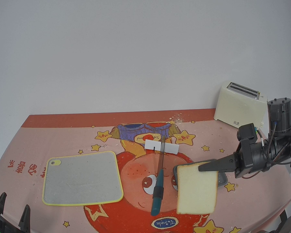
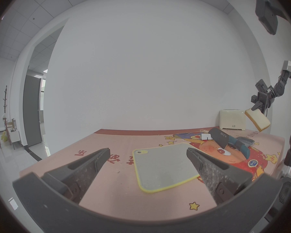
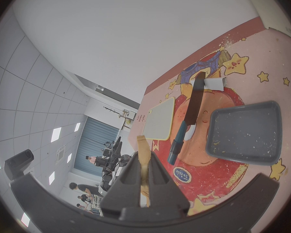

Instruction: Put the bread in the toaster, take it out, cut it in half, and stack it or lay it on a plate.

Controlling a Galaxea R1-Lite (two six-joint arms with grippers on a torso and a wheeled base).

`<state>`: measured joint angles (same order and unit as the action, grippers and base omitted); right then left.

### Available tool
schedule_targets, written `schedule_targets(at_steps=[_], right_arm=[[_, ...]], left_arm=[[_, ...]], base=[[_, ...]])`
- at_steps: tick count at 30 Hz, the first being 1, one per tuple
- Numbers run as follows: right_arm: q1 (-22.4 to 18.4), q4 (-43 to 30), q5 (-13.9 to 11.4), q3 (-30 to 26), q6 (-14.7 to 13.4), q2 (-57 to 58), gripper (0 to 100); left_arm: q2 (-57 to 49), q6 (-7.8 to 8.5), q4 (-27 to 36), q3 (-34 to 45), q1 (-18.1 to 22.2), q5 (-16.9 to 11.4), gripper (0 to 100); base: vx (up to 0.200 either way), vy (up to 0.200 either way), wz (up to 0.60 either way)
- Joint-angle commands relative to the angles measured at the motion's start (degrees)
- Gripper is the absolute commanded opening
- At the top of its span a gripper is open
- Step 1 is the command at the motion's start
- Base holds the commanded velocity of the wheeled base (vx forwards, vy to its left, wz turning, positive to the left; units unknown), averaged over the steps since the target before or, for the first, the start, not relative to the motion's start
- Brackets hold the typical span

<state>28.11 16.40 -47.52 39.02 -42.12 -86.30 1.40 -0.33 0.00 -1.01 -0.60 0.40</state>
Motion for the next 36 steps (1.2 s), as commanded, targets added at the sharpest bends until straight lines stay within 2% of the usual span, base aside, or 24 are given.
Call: schedule_targets(at_steps=[1,30,36], right_arm=[[0.1,0.0,0.0,0.0,0.0,-0.1,0],[0.2,0.6,-0.2,-1.3,0.5,-0.9,0],[0.2,0.6,-0.1,-1.3,0.5,-2.0,0]], left_arm=[[0.1,-0.02,0.0,1.0,0.0,0.0,100],[0.1,-0.11,0.0,1.0,0.0,0.0,100],[0.1,-0.11,0.0,1.0,0.0,0.0,100]], base=[[0.000,0.200,0.00],[0.000,0.200,0.00],[0.000,0.000,0.00]])
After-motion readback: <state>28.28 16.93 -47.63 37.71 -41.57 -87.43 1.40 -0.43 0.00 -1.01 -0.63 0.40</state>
